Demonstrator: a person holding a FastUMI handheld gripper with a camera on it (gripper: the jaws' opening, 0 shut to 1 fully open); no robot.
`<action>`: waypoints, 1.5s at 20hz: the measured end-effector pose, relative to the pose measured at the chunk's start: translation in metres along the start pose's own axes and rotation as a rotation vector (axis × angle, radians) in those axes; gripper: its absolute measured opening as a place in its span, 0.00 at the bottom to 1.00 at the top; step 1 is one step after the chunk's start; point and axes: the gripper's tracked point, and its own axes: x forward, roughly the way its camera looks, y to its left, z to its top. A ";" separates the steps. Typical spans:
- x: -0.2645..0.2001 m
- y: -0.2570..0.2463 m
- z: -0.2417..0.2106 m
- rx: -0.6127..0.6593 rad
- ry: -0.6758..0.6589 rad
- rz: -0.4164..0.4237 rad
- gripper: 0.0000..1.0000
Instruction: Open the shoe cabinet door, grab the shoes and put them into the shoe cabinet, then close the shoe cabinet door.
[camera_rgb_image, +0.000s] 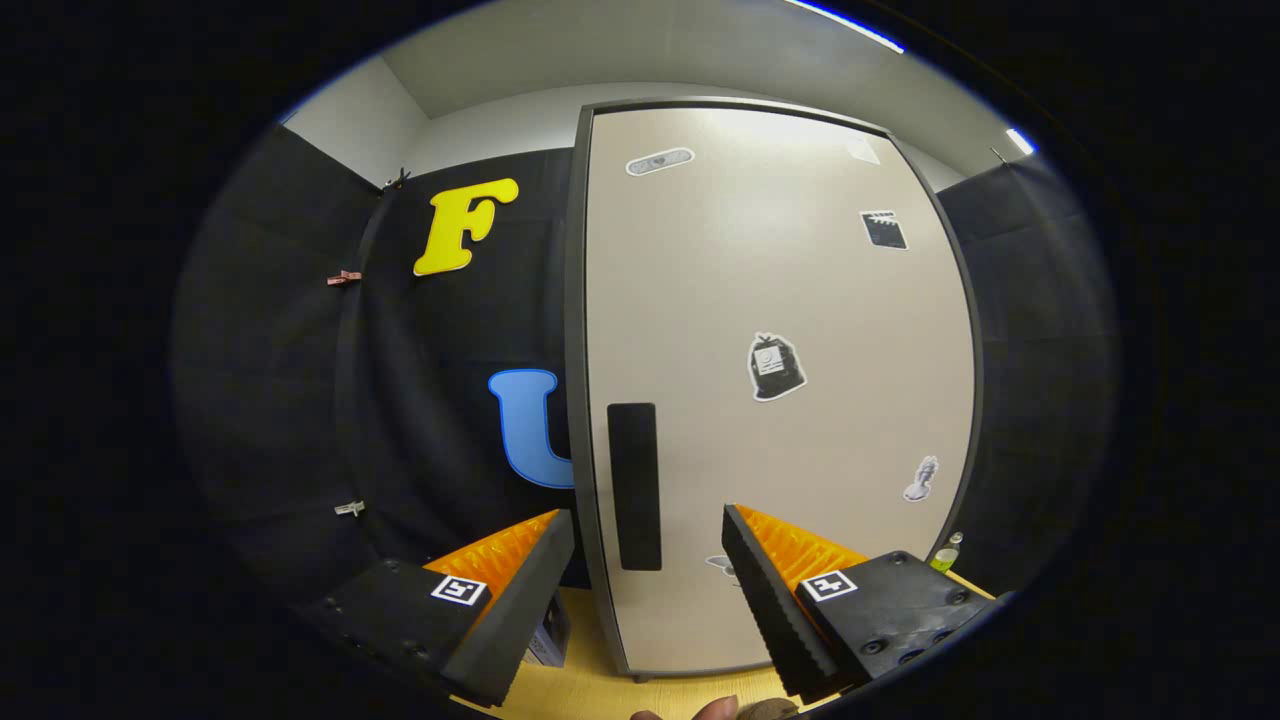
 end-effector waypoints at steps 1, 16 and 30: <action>0.007 0.002 -0.003 -0.002 0.003 0.000 0.98; 0.067 -0.004 -0.012 0.015 -0.023 -0.098 0.36; 0.020 0.000 -0.008 0.011 0.001 0.013 0.22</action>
